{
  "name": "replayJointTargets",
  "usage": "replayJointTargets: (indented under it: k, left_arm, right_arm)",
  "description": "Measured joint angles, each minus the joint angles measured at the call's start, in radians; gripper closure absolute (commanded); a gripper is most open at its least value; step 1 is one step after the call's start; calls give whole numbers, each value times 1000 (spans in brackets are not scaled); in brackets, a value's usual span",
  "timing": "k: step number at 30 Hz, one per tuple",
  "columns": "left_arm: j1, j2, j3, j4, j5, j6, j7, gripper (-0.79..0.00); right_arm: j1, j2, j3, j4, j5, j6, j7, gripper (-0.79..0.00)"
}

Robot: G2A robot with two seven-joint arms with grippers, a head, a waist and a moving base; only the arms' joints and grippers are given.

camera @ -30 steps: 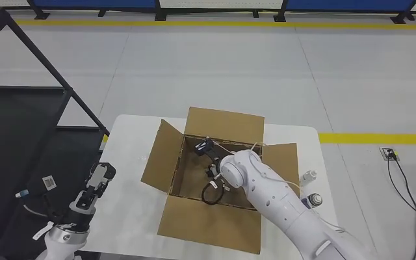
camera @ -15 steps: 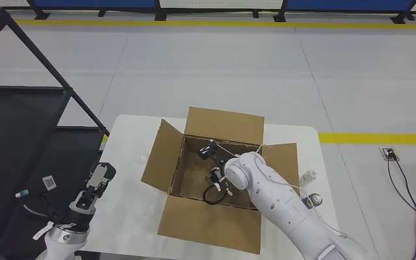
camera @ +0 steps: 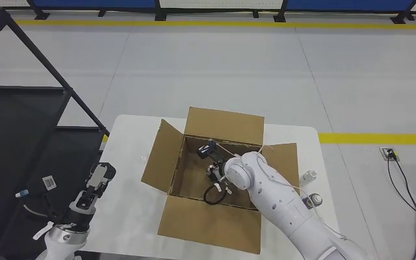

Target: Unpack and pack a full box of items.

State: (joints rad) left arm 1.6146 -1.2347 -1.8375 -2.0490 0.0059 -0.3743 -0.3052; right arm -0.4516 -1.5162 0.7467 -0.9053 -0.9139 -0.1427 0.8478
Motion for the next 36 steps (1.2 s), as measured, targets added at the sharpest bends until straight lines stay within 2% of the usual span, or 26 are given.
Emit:
replayJointTargets:
  k: [9, 21, 31, 36]
  left_arm:
    - [0, 0, 0, 0, 0, 0, 0, -785]
    - [0, 0, 0, 0, 0, 0, 0, -785]
    - [0, 0, 0, 0, 0, 0, 0, -785]
    - [0, 0, 0, 0, 0, 0, 0, -785]
  right_arm:
    - [-55, 2, 25, -133, -7, -13, -144, 0]
    - [-45, -30, -2, -120, 14, -54, -236, 0]
    - [-25, -57, -25, -95, 5, -46, -262, 0]
    - [-55, -33, 32, -160, -44, -39, -259, 0]
